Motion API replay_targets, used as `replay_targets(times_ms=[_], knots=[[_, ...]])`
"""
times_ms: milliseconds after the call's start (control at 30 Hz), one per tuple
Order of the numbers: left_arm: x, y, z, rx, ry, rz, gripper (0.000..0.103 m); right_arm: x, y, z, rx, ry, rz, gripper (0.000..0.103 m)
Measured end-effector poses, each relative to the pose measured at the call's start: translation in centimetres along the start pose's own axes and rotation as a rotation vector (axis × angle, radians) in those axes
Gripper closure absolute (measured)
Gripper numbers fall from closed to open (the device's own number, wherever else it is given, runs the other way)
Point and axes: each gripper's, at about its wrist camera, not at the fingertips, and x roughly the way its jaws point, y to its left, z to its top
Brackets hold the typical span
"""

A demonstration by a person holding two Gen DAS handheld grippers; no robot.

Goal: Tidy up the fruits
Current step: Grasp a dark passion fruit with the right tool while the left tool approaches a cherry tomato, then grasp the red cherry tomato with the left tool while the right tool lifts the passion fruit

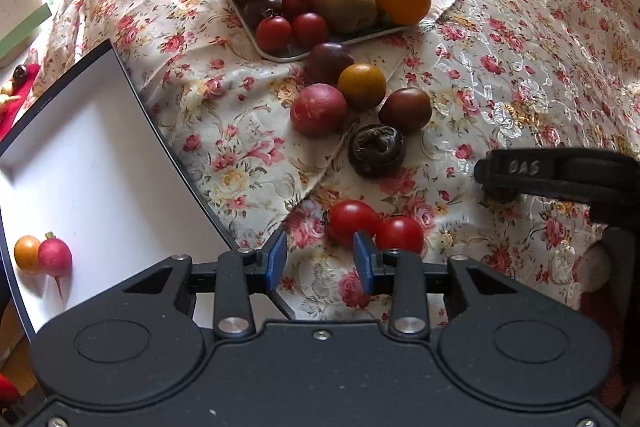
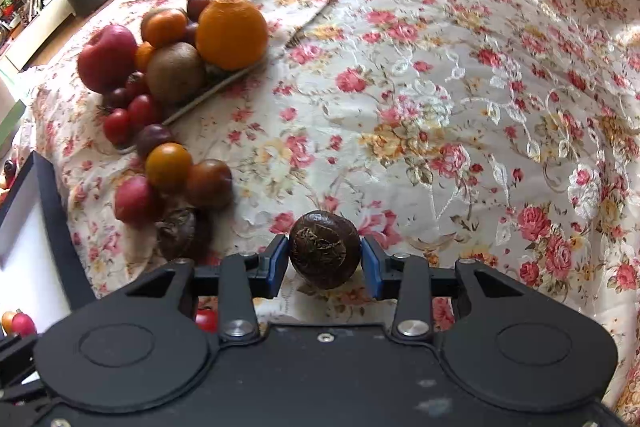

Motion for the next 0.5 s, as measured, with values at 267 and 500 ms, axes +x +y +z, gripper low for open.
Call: replay_targets(times_ms=[267, 500], knots=[[-1.3, -1.3, -0.1, -0.037, -0.016, 0.006, 0.058, 0.6, 0.2, -0.5, -0.019, -0.003, -0.026, 0.063], [-2.8, -1.6, -0.2, -0.026, -0.058, 0.017, 0.058, 0.6, 0.5, -0.4, -0.031, 0.002, -0.039, 0.063]])
